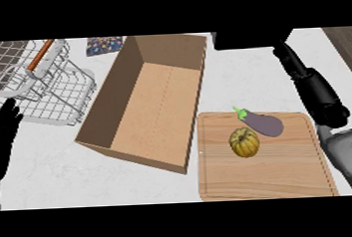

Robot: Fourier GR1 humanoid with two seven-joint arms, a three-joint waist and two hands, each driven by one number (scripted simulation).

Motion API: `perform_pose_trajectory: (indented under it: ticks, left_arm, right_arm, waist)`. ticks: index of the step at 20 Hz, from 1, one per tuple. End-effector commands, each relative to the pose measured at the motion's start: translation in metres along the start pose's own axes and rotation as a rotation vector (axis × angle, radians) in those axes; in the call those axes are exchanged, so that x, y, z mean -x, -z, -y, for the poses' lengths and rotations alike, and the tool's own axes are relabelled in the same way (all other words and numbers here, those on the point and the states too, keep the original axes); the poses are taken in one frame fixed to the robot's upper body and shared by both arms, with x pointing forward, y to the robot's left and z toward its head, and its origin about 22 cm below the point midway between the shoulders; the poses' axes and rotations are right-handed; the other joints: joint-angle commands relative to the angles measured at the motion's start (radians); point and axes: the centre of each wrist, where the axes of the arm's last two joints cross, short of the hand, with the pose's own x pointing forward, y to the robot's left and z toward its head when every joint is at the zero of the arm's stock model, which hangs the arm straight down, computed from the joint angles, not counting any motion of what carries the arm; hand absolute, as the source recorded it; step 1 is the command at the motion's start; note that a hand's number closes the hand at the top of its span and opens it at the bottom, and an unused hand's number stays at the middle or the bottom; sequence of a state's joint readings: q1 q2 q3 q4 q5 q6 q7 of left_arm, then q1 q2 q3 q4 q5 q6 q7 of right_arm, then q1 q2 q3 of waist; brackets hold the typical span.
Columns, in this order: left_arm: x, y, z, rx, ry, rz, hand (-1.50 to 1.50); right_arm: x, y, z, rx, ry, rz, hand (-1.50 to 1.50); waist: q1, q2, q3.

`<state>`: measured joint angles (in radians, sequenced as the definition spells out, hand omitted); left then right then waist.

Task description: Pick the squash from the cutting board and place it in the cardboard box

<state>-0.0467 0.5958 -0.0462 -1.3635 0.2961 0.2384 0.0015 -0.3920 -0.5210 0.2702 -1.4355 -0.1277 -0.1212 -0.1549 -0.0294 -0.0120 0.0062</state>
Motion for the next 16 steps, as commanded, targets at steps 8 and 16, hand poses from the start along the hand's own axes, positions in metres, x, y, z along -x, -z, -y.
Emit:
perform_pose_trajectory:
  ticks: [8,16]
  left_arm:
    - [-0.004,0.006,-0.01,-0.012,0.208,0.052,0.0]
    - [0.012,0.003,0.015,-0.047,0.234,0.003,0.0]
  right_arm:
    - [0.06,-0.064,0.019,-0.355,-0.78,-0.604,-1.5]
    - [0.009,-0.095,-0.018,-0.141,-0.466,-0.626,-1.5]
  waist:
    - [0.072,0.031,-0.045]
    - [0.017,0.009,-0.007]
